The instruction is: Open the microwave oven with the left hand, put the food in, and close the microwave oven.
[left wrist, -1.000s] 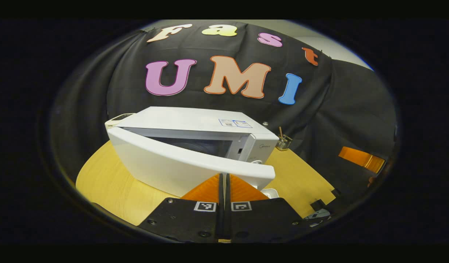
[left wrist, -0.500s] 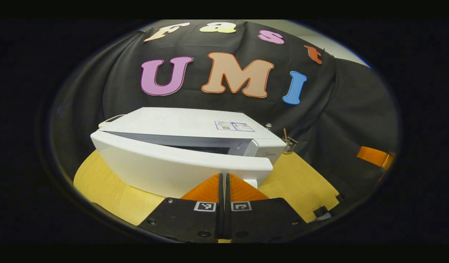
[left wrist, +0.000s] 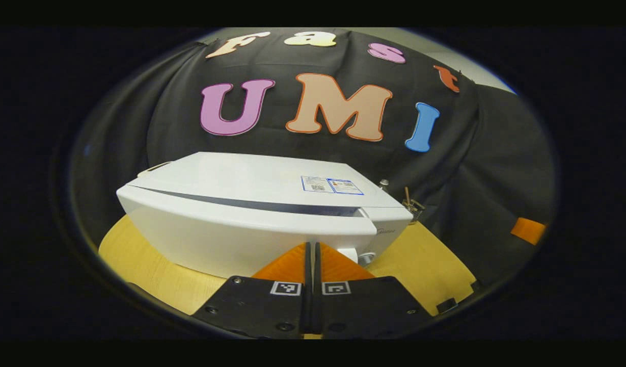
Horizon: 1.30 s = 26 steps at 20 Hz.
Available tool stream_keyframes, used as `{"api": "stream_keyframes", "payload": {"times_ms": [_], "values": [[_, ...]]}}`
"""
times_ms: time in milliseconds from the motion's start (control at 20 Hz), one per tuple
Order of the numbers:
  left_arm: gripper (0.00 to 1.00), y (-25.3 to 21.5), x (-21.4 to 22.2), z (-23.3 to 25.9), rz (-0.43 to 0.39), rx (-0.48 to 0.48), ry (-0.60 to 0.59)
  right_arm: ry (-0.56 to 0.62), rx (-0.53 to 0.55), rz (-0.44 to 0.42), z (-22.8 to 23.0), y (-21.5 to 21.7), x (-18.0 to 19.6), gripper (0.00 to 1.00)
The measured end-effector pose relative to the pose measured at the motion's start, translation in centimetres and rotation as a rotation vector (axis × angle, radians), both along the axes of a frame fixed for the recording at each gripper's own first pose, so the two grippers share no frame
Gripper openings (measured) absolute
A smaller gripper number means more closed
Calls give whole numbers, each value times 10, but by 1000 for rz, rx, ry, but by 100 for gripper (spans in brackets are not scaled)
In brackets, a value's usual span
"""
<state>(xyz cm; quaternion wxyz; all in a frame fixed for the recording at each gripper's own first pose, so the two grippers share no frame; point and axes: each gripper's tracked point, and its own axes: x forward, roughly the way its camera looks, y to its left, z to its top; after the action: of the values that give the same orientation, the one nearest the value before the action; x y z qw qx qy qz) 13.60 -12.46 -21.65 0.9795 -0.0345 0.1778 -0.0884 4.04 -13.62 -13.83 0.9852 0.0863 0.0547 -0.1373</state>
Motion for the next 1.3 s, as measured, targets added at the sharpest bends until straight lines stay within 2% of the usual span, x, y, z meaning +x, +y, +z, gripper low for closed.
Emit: {"api": "stream_keyframes", "payload": {"times_ms": [200, 250, 300, 750, 800, 900, 950, 1000, 1100, 1150, 1200, 1300], "values": [[1, 2, 7, -1, 15, 6, 1, 10, -4, -7, -4, -3, 2, 92], [3, 2, 7, 0, 20, 2, 1, 13, -6, -9, -5, -3, 1, 96], [1, 2, 7, 0, 24, 5, -1, 16, -6, -13, -7, -4, 2, 92], [2, 3, 11, 1, 47, 3, -36, 20, -4, -32, -6, -5, 3, 92], [2, 3, 12, 1, 49, 3, -39, 20, -5, -34, -6, -6, 2, 96], [0, 7, 23, -1, 45, 23, -38, 18, -9, -39, -4, -7, 1, 96], [0, 2, 19, -6, 34, -6, -22, 15, -10, -39, -2, -7, 0, 96], [1, 0, 20, -5, 22, -32, -17, 13, -13, -39, -1, -7, -1, 92], [0, -1, 19, -5, 8, -62, -9, 9, -20, -44, 1, -8, -5, 92], [0, -1, 20, -4, 3, -60, -11, 10, -30, -45, 1, -9, -6, 92], [1, -1, 19, -5, -2, -53, -8, 15, -43, -49, 0, -11, -7, 96], [0, 1, 18, -4, 3, -37, -9, 18, -56, -46, 1, -10, -11, 96]]}}
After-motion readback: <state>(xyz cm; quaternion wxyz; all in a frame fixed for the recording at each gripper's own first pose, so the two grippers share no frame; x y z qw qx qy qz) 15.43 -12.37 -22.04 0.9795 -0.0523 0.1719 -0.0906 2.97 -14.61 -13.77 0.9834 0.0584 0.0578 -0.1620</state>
